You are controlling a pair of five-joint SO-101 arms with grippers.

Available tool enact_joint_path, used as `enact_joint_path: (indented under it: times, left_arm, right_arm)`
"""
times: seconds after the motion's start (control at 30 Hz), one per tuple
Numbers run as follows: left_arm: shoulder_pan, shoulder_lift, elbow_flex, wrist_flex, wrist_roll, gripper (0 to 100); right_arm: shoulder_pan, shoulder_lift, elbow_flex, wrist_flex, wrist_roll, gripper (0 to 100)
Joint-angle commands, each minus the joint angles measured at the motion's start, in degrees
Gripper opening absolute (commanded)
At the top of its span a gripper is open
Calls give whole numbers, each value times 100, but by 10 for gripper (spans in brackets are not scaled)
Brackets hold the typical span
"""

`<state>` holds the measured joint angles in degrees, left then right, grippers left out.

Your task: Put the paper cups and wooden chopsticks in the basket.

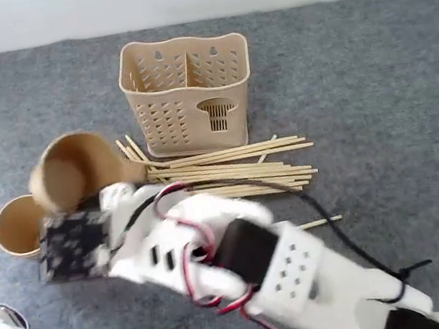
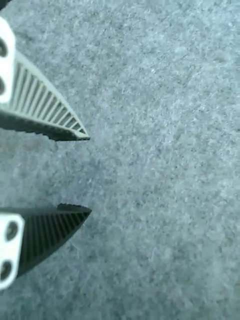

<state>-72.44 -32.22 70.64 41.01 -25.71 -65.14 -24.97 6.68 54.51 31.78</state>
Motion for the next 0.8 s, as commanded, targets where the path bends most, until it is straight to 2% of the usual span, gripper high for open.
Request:
enact_joint_path:
  times: [0.0, 0.5, 0.77]
  left_arm:
    - [-9, -158, -13, -79, 53, 199]
    - [-18, -158, 295, -79, 62, 199]
    - [-18, -132, 312, -79, 62, 199]
  right_arm:
    - [-242, 312, -299, -277, -9, 9]
    - [-277, 2642, -2127, -435, 0, 9]
    - [-277, 3486, -2831, -22, 0, 9]
